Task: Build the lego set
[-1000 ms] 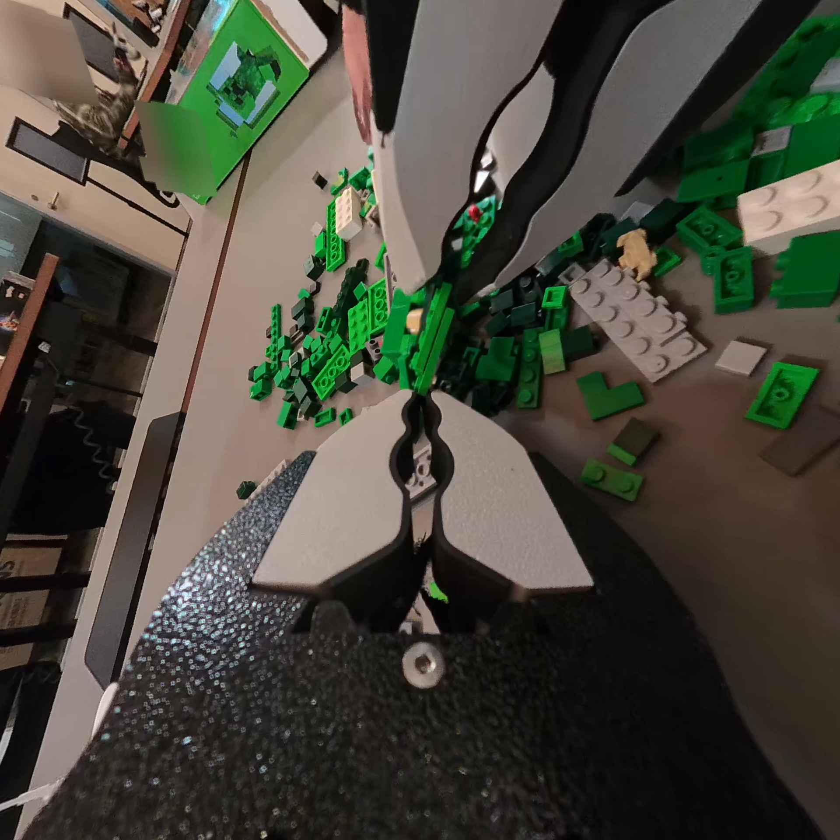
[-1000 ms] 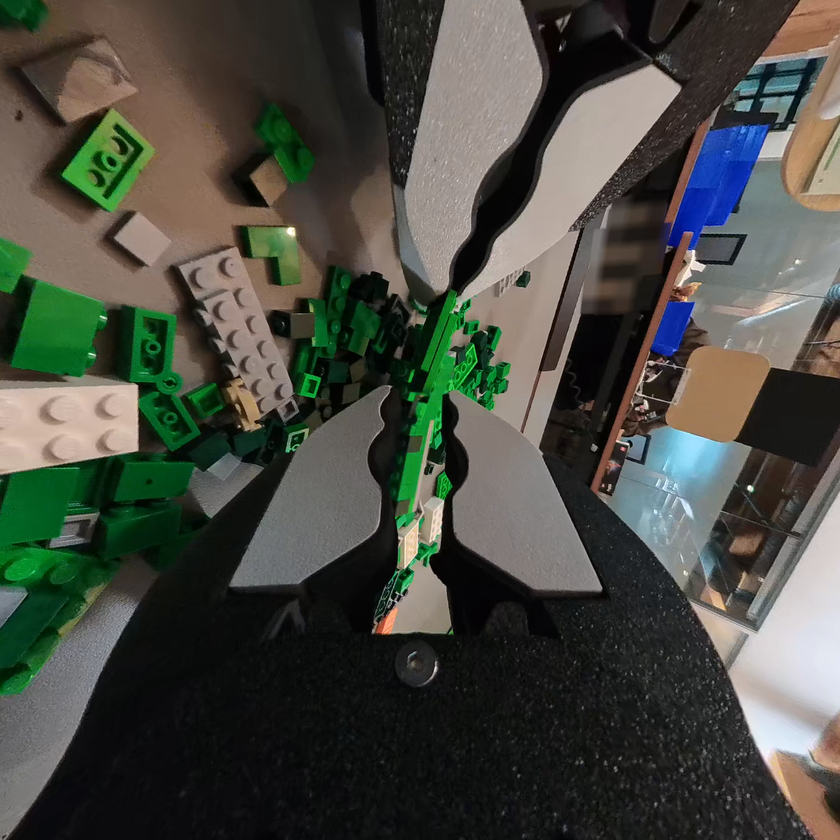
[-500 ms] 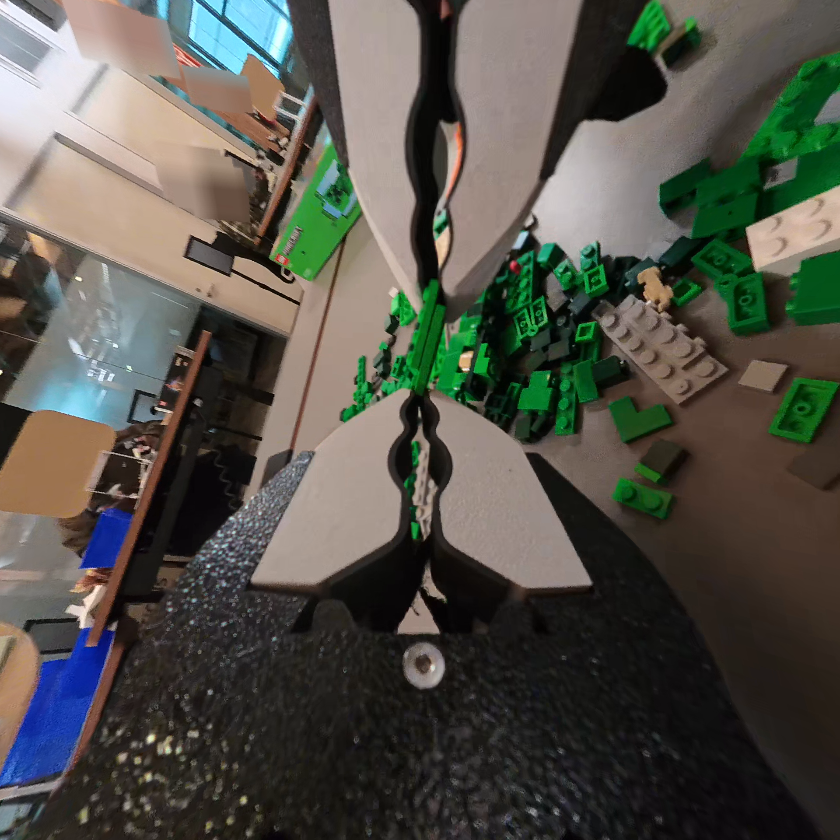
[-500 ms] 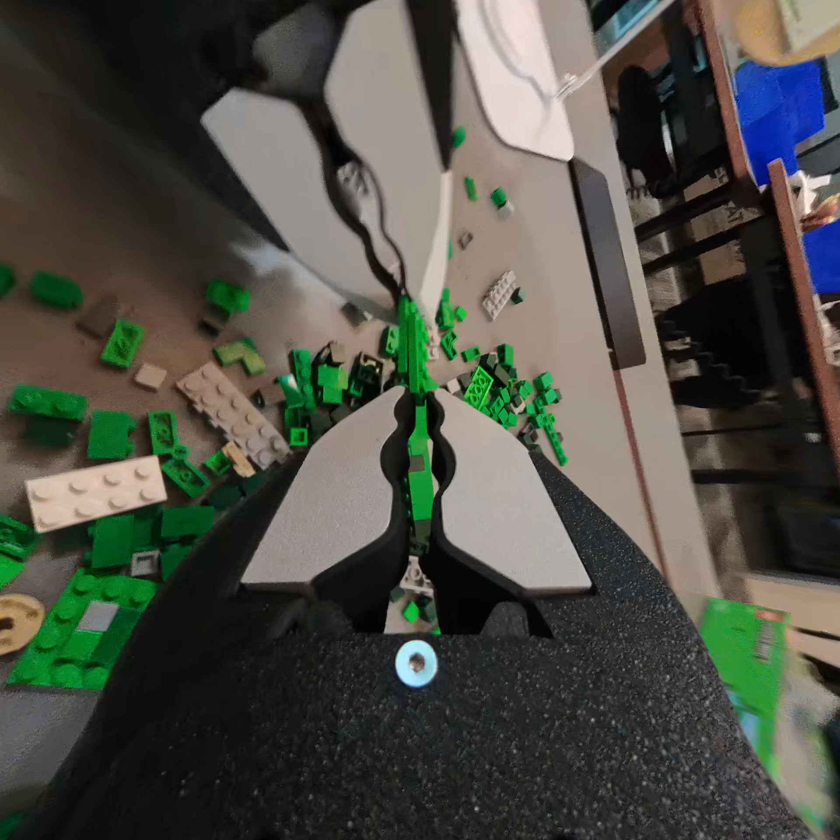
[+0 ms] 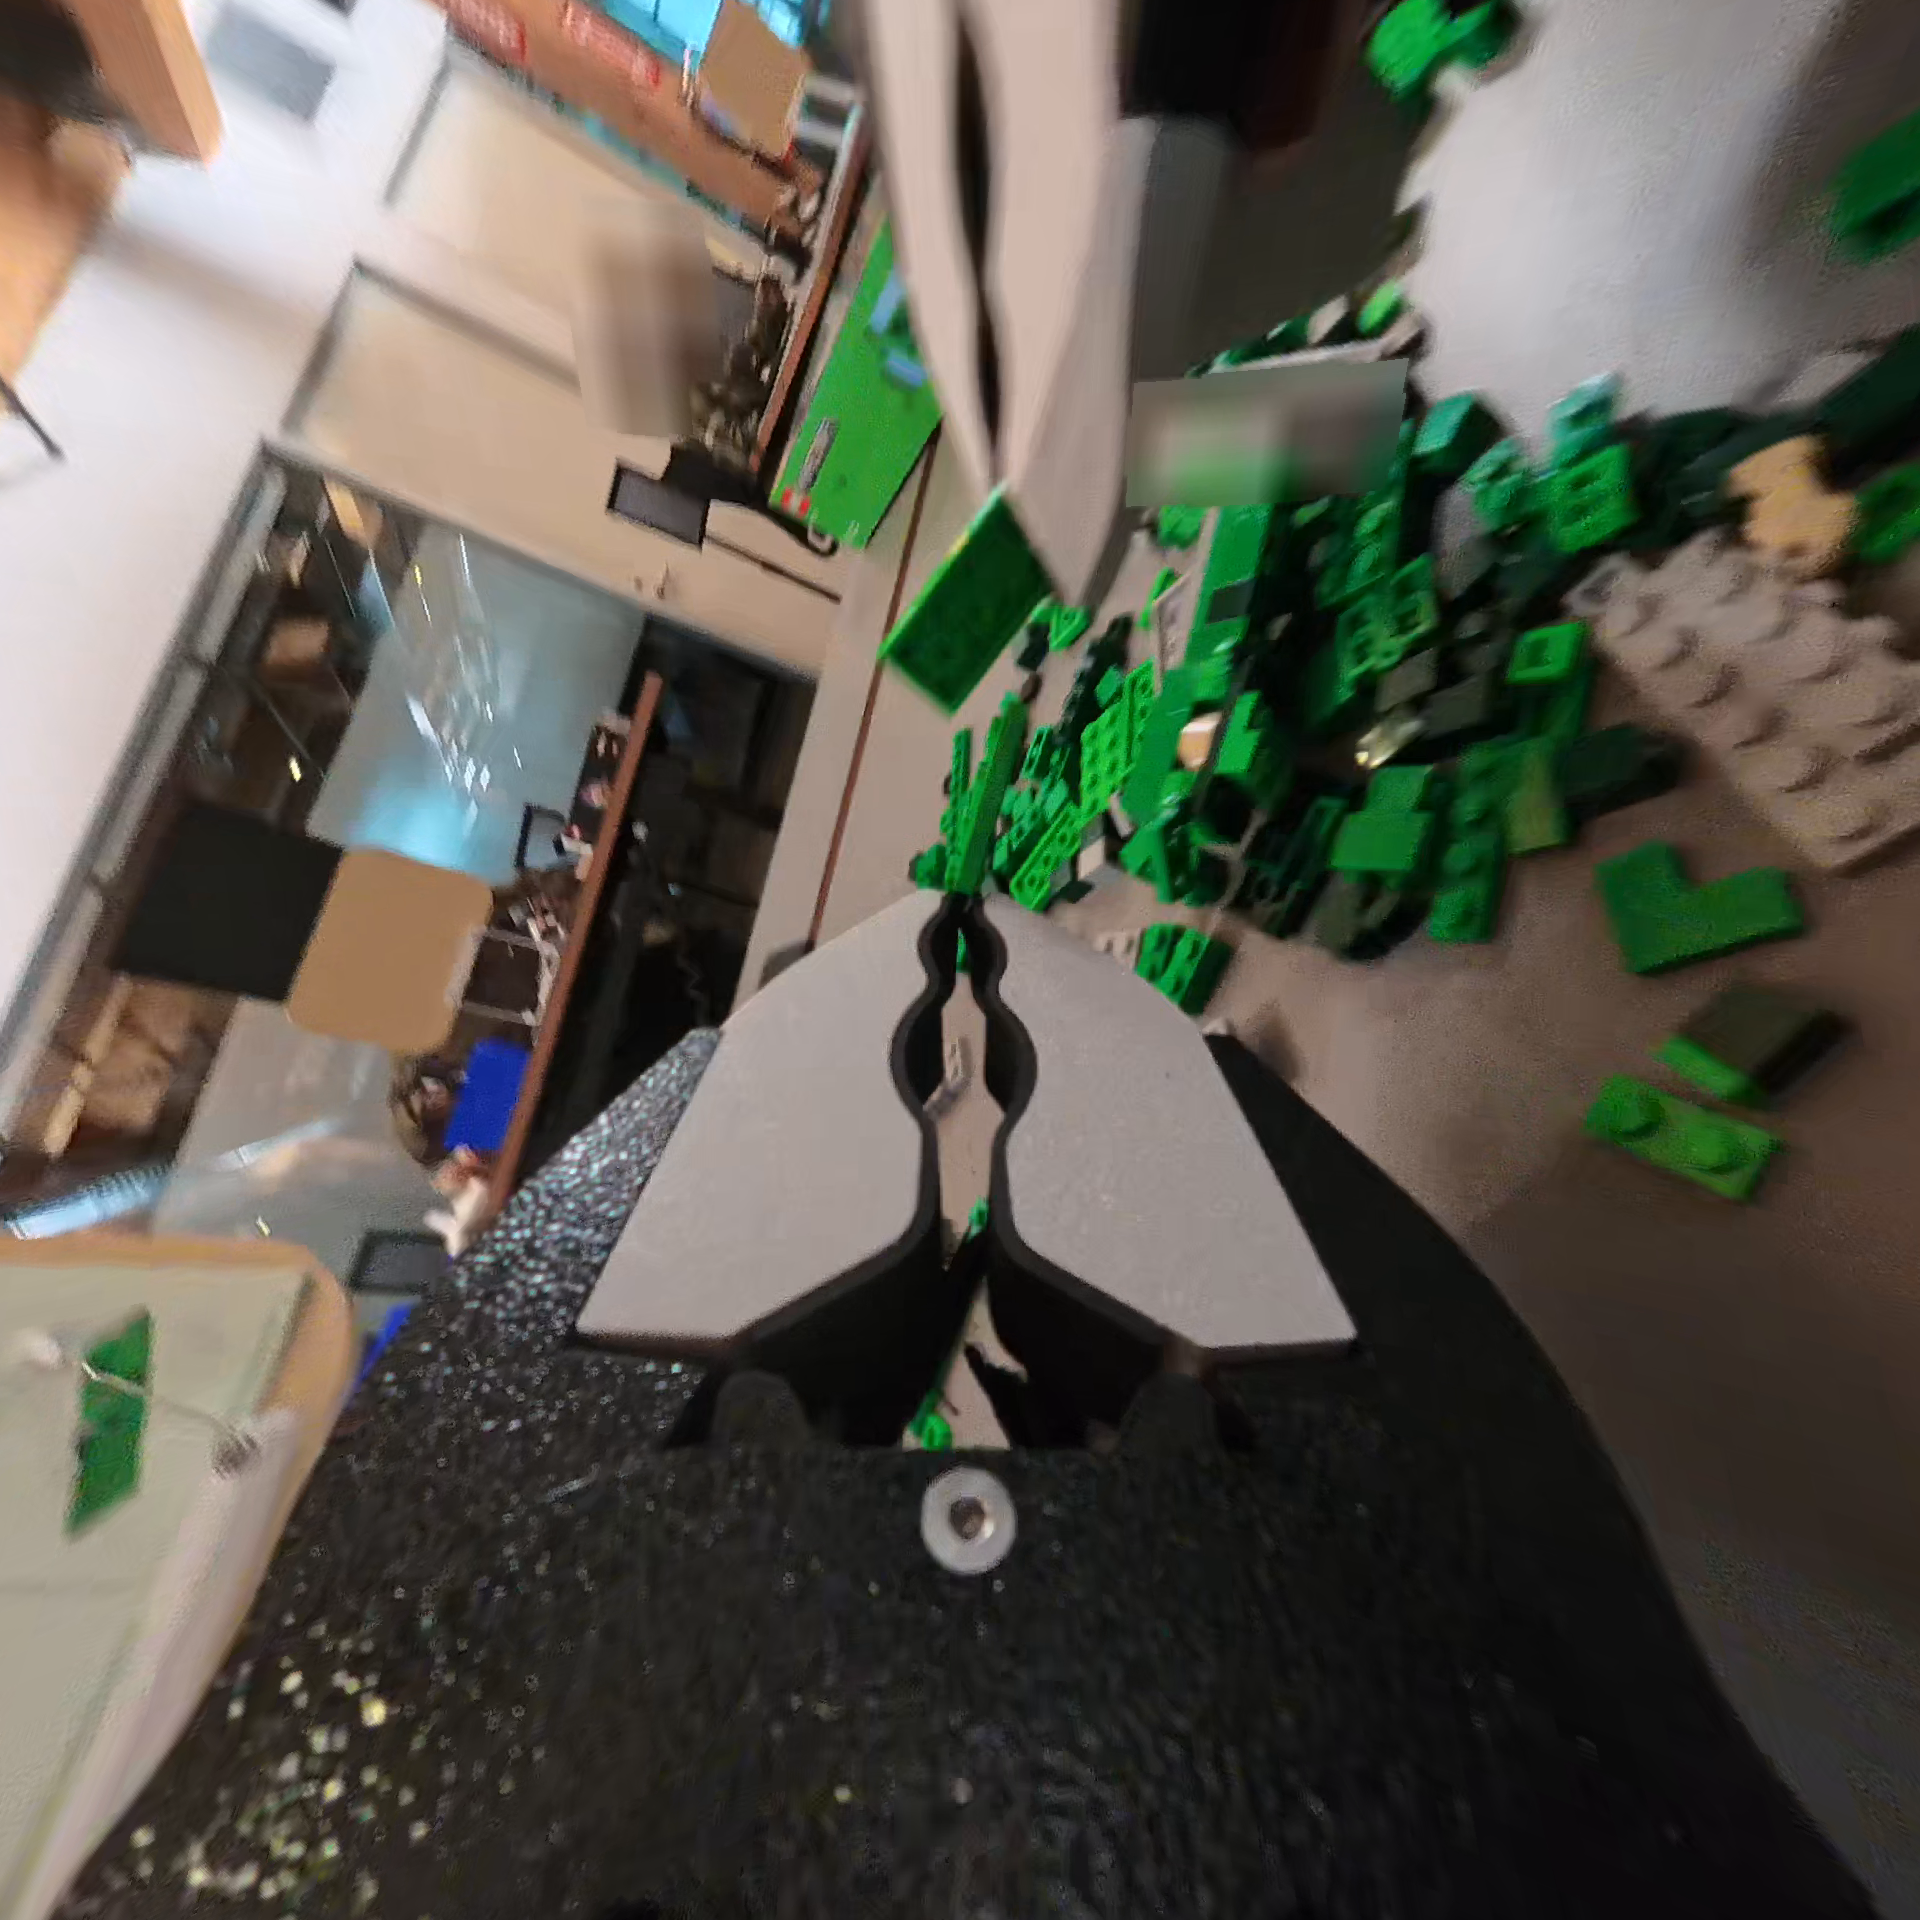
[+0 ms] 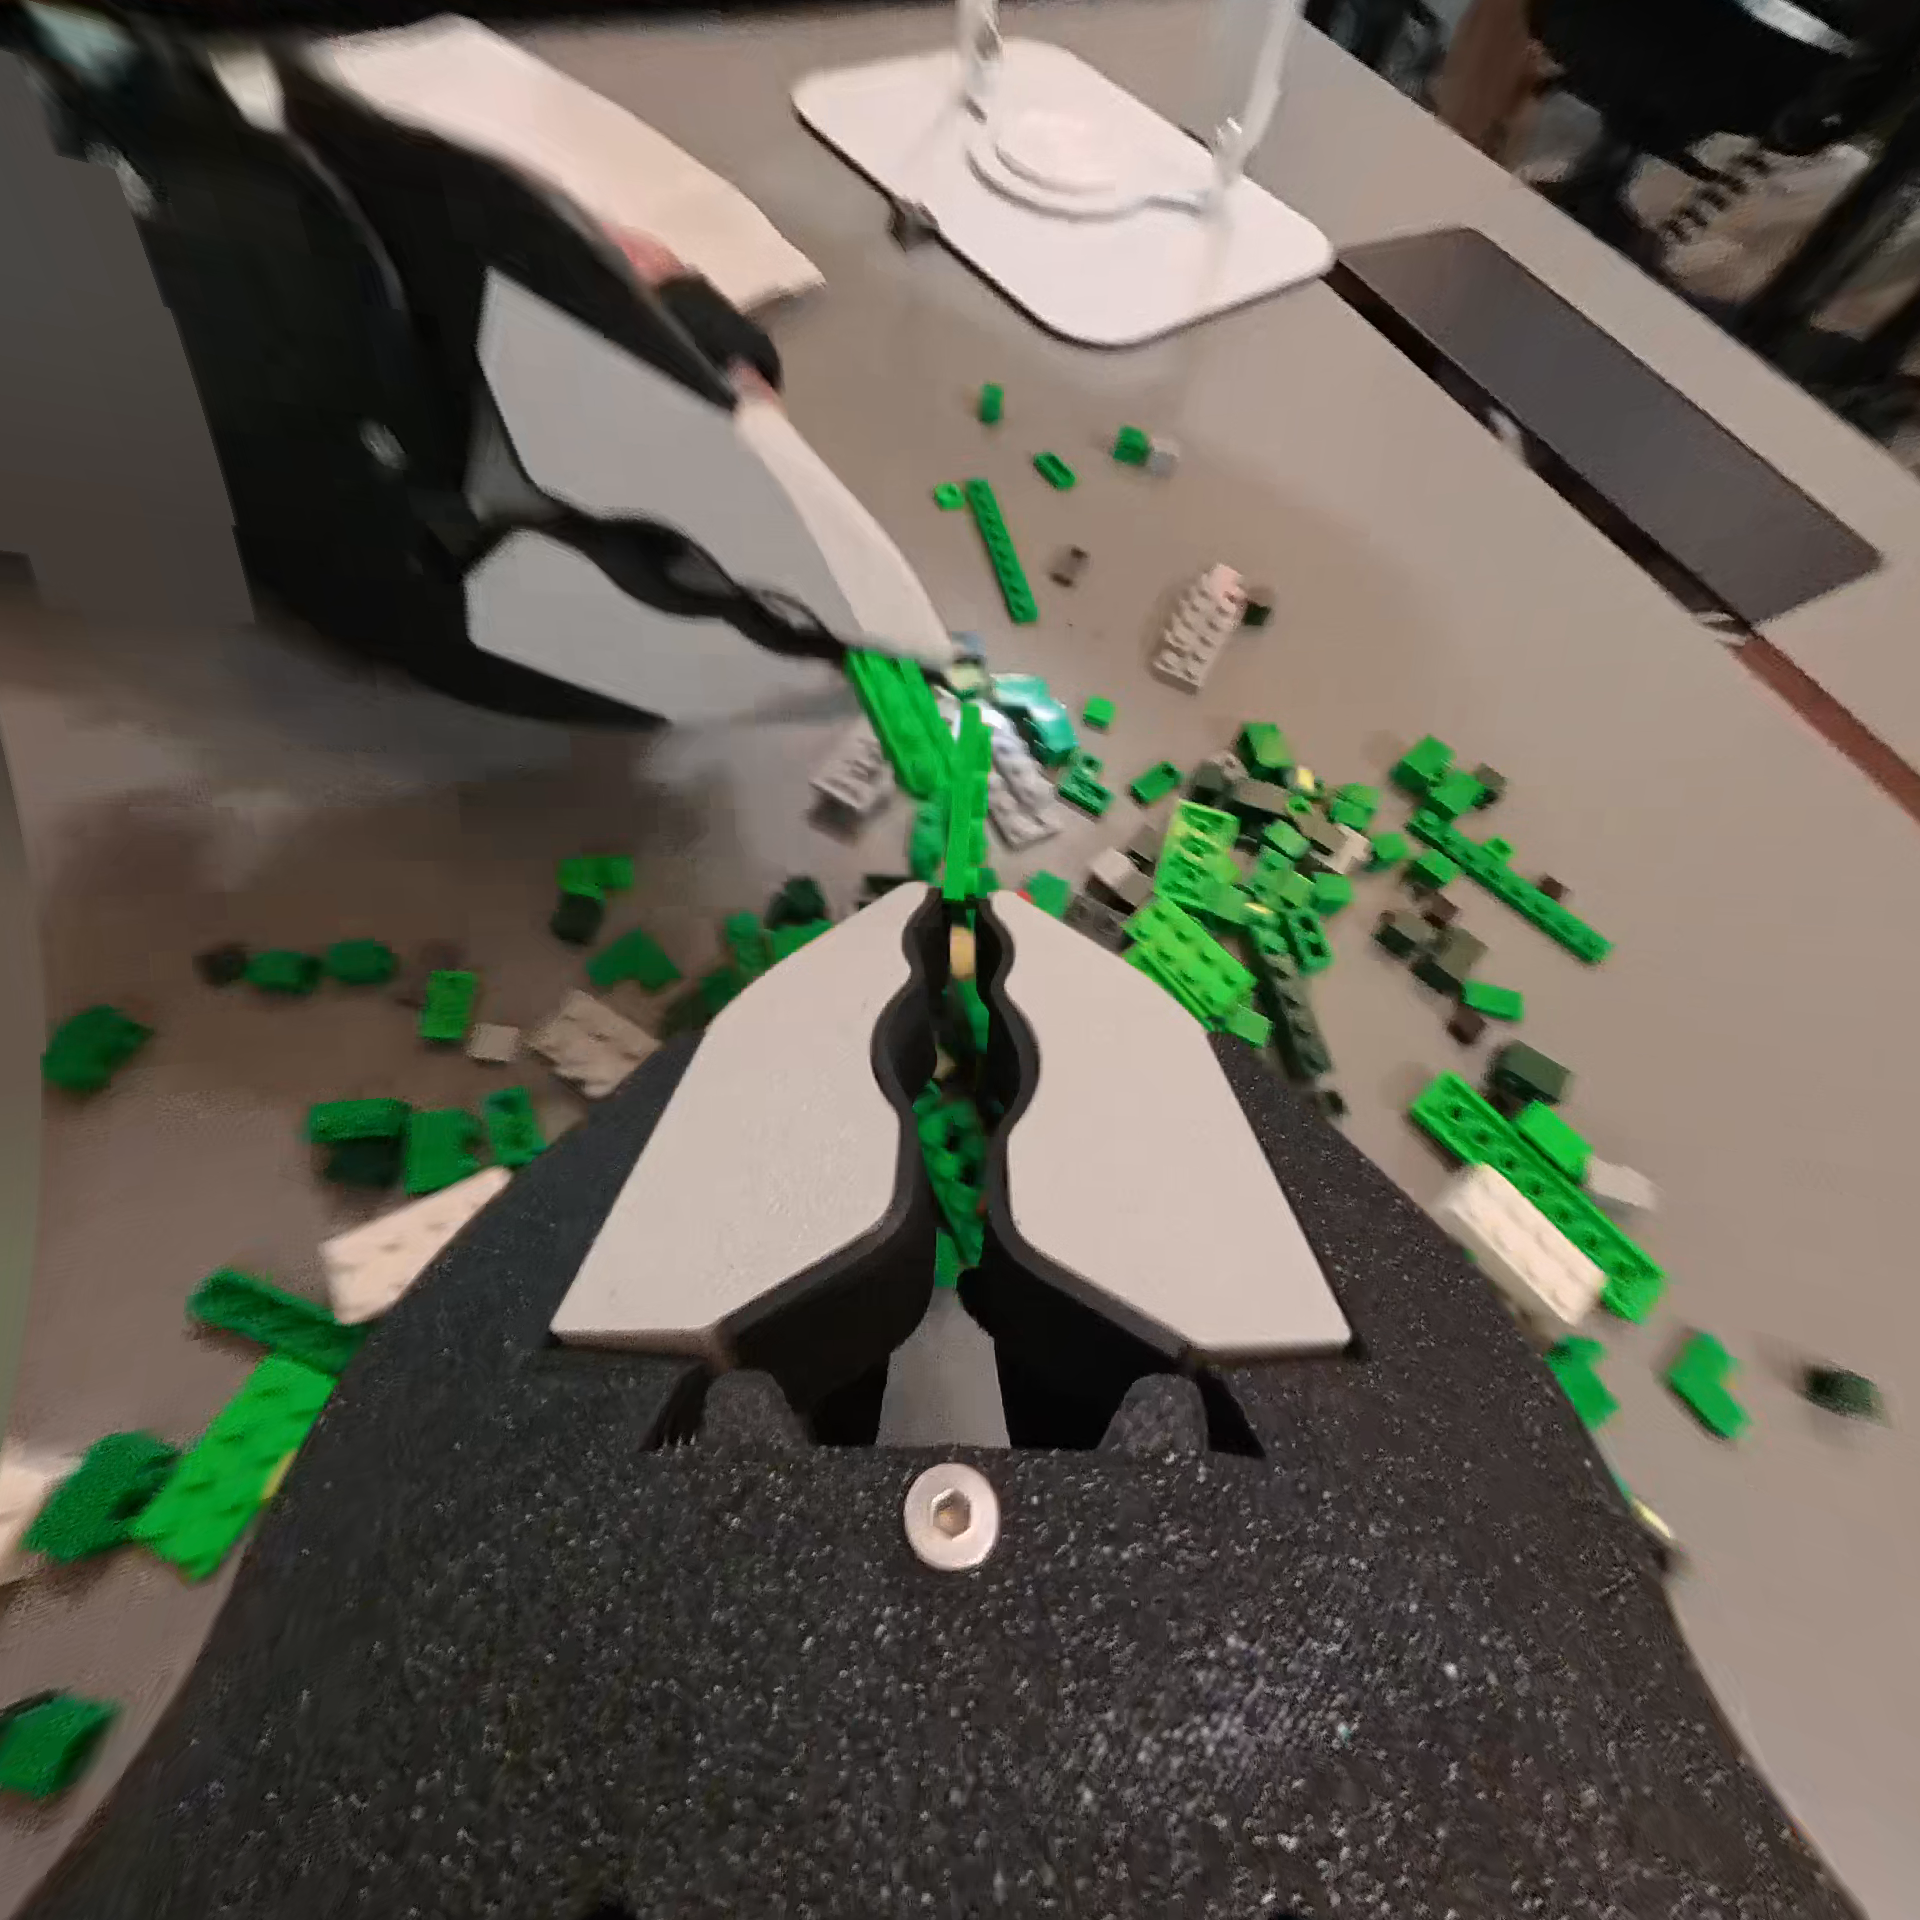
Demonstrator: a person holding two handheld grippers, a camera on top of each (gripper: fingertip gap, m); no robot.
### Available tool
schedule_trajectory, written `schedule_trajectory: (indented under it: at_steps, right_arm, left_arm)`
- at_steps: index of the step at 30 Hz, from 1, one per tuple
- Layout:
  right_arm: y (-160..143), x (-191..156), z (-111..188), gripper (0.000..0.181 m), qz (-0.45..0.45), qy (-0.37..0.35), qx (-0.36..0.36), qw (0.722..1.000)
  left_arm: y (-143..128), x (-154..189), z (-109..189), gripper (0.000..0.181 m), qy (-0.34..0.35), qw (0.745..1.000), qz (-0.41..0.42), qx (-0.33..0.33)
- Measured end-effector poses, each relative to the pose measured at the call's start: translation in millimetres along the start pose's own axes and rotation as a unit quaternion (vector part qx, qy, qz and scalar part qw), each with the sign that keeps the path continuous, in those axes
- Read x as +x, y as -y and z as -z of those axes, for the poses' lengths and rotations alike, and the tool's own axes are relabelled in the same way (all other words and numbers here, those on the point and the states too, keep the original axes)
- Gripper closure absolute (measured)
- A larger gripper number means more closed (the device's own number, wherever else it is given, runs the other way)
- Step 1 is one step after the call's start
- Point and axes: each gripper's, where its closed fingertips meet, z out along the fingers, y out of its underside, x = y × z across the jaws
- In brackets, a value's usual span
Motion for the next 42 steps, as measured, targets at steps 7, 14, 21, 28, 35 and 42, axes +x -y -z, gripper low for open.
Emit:
schedule_trajectory:
  at_steps: [7, 14, 21, 28, 35, 42]
  right_arm:
    - [-28, 25, -2, 0.176, 0.130, -0.127, -0.118, 0.976]
    - [-20, 28, 4, 0.161, 0.130, -0.143, -0.102, 0.976]
    - [9, -23, -16, 0.163, 0.039, -0.022, -0.037, 0.998]
    - [1, -54, -58, 0.155, -0.023, 0.014, -0.155, 0.987]
    - [-12, -43, -73, 0.149, -0.037, -0.038, -0.233, 0.971]
    - [-10, -33, -79, 0.165, -0.054, -0.045, -0.210, 0.975]
  left_arm:
    - [-24, -3, -5, 0.179, -0.067, 0.972, 0.225, -0.010]
    - [-38, -1, -13, 0.155, -0.048, 0.972, 0.223, -0.050]
    - [-46, -47, 2, 0.157, 0.041, 0.935, 0.352, 0.023]
    - [-45, -56, 9, 0.165, 0.055, 0.920, 0.383, 0.057]
    - [-42, -50, 7, 0.166, 0.042, 0.928, 0.365, 0.053]
    - [-44, -58, 11, 0.170, 0.057, 0.919, 0.385, 0.066]
